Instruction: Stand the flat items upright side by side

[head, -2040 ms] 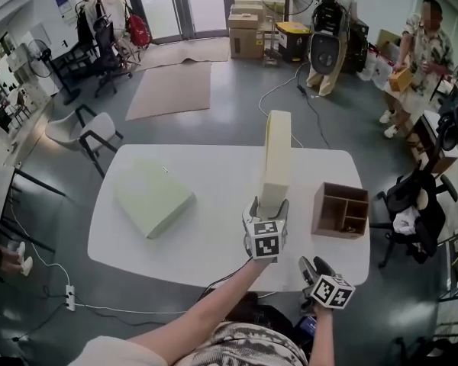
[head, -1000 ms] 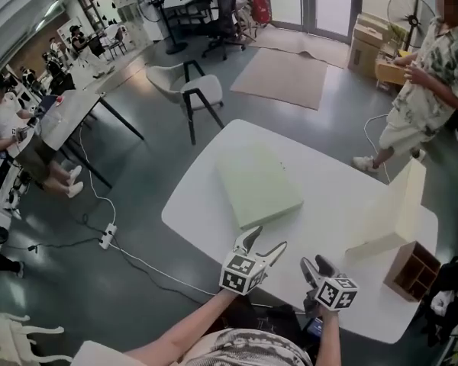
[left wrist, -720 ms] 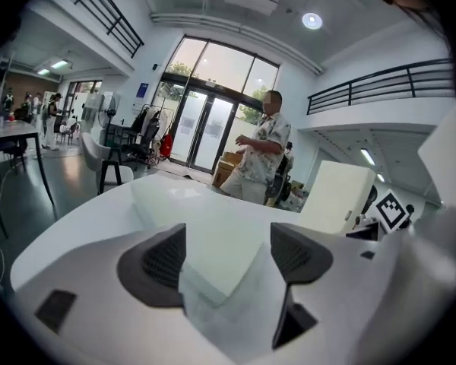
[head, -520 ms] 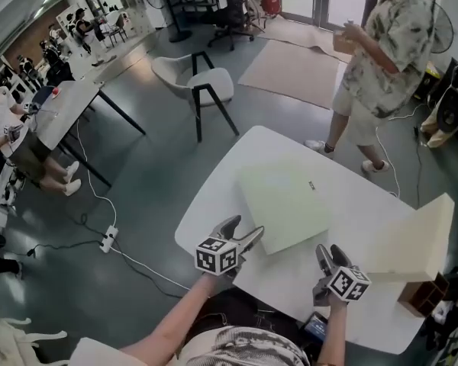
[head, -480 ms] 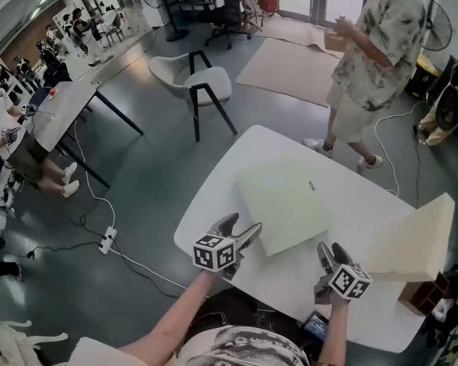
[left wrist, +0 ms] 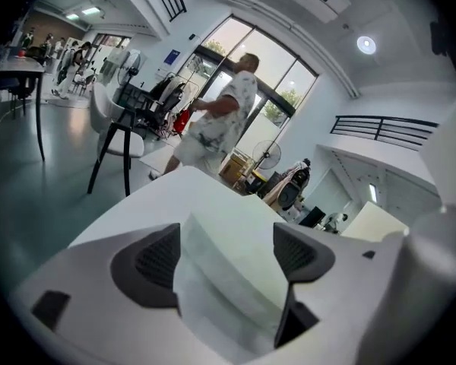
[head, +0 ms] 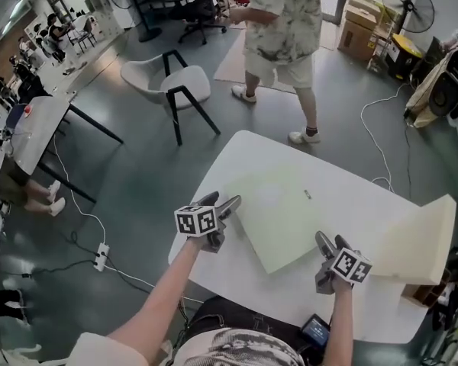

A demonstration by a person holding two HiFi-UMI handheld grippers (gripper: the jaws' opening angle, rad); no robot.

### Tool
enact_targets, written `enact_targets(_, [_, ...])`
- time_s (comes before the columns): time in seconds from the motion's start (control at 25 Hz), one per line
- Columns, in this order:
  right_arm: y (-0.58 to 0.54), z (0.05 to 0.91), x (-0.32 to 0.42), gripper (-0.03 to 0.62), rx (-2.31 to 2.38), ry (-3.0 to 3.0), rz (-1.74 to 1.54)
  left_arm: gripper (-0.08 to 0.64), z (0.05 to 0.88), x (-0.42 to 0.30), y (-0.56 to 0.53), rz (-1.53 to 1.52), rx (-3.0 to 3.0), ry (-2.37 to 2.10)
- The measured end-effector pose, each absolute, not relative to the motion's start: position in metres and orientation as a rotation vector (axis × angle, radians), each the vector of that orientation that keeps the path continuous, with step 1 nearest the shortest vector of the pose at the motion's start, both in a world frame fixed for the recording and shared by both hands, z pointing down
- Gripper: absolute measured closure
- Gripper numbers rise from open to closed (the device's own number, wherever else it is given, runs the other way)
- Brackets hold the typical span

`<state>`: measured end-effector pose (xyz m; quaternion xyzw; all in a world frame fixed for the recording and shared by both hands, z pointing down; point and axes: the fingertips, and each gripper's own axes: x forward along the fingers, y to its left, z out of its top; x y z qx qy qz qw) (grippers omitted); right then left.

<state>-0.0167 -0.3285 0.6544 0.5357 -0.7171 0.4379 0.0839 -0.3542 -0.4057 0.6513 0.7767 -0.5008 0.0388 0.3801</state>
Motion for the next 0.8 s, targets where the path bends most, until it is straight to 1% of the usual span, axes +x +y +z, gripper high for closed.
enact_targets(0.04, [-0.331,0.659,-0.020,0.185,1.589,-2.122,1.325,0.183,0.657,-0.354,-0.413,0.114,1.990,-1.237])
enact_targets(0.24, [-0.336,0.676,-0.034,0.164,1.545,-2.051,1.386,0.167,0.680,-0.345,-0.424,0.156,1.990,-1.038])
enact_targets(0.4, [-0.337,0.688,-0.034,0.161,1.497,-2.014,1.336,0.166,0.679,-0.343,-0.435,0.131,2.003,-0.987])
enact_targets(0.6, [-0.338,0.690,-0.032,0.156,1.468,-2.029,1.352,0.167,0.679,-0.339,-0.444,0.165,2.042,-0.981])
enact_targets(0.8, [-0.338,0.687,-0.033,0.176,1.493,-2.016,1.344,0.173,0.650,-0.339,-0.436,0.141,2.123,-1.071])
